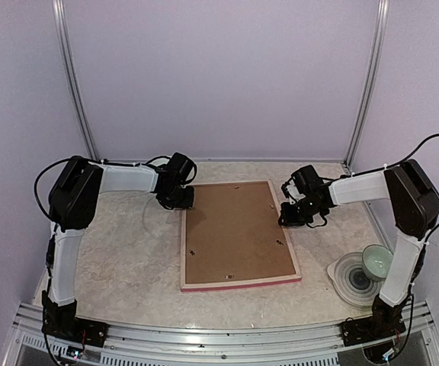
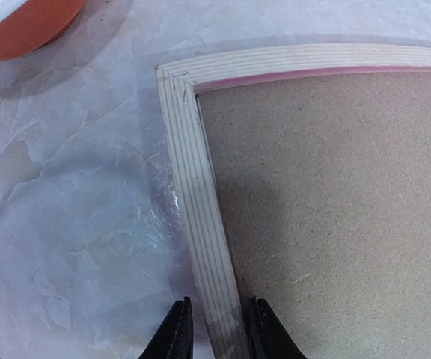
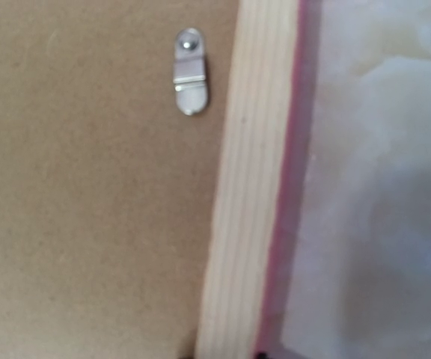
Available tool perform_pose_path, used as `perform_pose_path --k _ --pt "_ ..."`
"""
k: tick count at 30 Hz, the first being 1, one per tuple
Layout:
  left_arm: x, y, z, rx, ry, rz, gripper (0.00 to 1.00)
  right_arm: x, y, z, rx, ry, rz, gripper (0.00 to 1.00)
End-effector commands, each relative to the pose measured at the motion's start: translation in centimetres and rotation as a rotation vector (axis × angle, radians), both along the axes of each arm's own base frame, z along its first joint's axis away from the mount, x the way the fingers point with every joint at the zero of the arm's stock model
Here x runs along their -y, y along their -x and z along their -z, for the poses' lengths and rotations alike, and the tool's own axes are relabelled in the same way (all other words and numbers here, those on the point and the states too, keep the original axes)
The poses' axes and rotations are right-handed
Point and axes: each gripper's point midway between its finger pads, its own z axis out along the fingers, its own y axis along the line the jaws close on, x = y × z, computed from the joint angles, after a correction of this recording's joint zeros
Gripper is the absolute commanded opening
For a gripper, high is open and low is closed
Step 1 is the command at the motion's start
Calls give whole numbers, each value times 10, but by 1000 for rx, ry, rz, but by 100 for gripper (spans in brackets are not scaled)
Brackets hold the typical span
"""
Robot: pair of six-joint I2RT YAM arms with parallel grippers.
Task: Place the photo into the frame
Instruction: Press the fastener onto the backboard.
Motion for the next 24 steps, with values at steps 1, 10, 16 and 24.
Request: perform_pose_path --k 1,10,16,24 --pt "-1 13 -3 -27 0 13 26 -9 15 15 -48 27 -79 11" --pt "3 15 -8 -23 18 26 26 -8 16 15 -49 28 -78 11" --pt "10 18 -10 -32 38 51 28 -9 16 15 -50 26 -80 11" --pt "8 20 -7 -38 30 48 30 -9 16 16 -51 28 -80 11"
